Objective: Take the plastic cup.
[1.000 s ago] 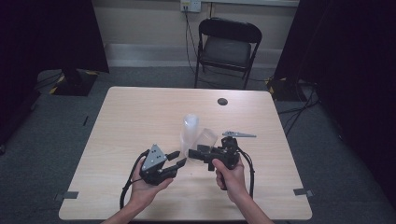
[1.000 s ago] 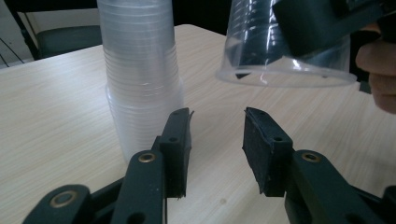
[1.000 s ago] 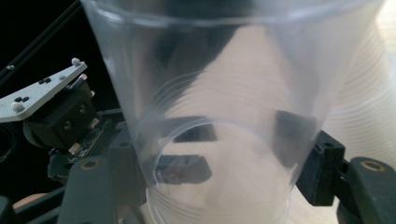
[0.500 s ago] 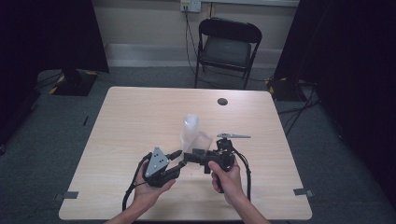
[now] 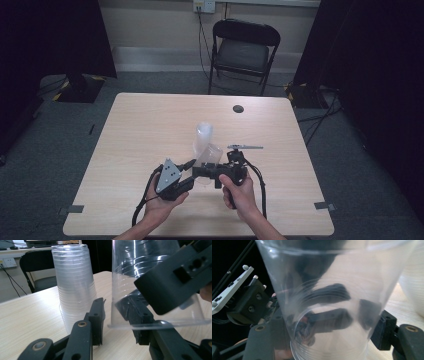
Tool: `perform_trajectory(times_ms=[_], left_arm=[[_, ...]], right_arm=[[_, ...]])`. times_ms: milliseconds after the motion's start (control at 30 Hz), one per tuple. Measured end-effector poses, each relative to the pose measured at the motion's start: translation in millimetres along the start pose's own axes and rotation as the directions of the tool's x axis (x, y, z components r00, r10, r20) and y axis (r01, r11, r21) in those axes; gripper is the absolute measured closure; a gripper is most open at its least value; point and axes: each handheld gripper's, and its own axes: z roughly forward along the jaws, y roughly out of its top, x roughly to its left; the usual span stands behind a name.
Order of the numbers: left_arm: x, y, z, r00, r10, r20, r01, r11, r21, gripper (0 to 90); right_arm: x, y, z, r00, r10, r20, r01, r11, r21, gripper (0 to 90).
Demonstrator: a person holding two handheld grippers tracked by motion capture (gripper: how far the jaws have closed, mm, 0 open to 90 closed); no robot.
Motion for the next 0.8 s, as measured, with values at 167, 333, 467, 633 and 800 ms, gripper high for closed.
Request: perform_trajectory(times_ms=[167, 333, 467, 633, 800], left_arm=[[-1.9, 0.5, -0.8, 0.9998, 0.016, -0.008, -0.016, 0.9998, -0.008, 67.5], [-0.6, 2.3, -3.9, 0.9999, -0.004, -0.012, 0.004, 0.9999, -0.015, 76.7], [2.5, 1.3, -3.5, 0.9998, -0.021, -0.005, 0.021, 0.9997, 0.01, 80.4], [4.7, 1.3, -3.9, 0.9999, -0.011, -0.005, 0.011, 0.9998, 0.019, 82.7], [6.9, 1.6, -4.2, 0.9998, -0.019, -0.007, 0.019, 0.9995, 0.026, 83.0]], right_arm=[[1.5, -0.6, 2.5, 0.9998, 0.01, -0.014, -0.01, 1.0, 0.005, 31.4], [-0.5, -1.0, 1.5, 0.9991, 0.007, -0.042, -0.007, 1.0, -0.009, 28.8], [0.4, -2.9, 2.1, 0.9992, -0.039, -0.005, 0.039, 0.999, -0.03, 24.0], [-4.3, -2.2, 0.5, 0.9997, -0.024, 0.011, 0.024, 0.999, -0.038, 17.1], [-4.7, -1.6, -1.2, 0.9995, -0.027, 0.015, 0.028, 0.999, -0.04, 16.2]])
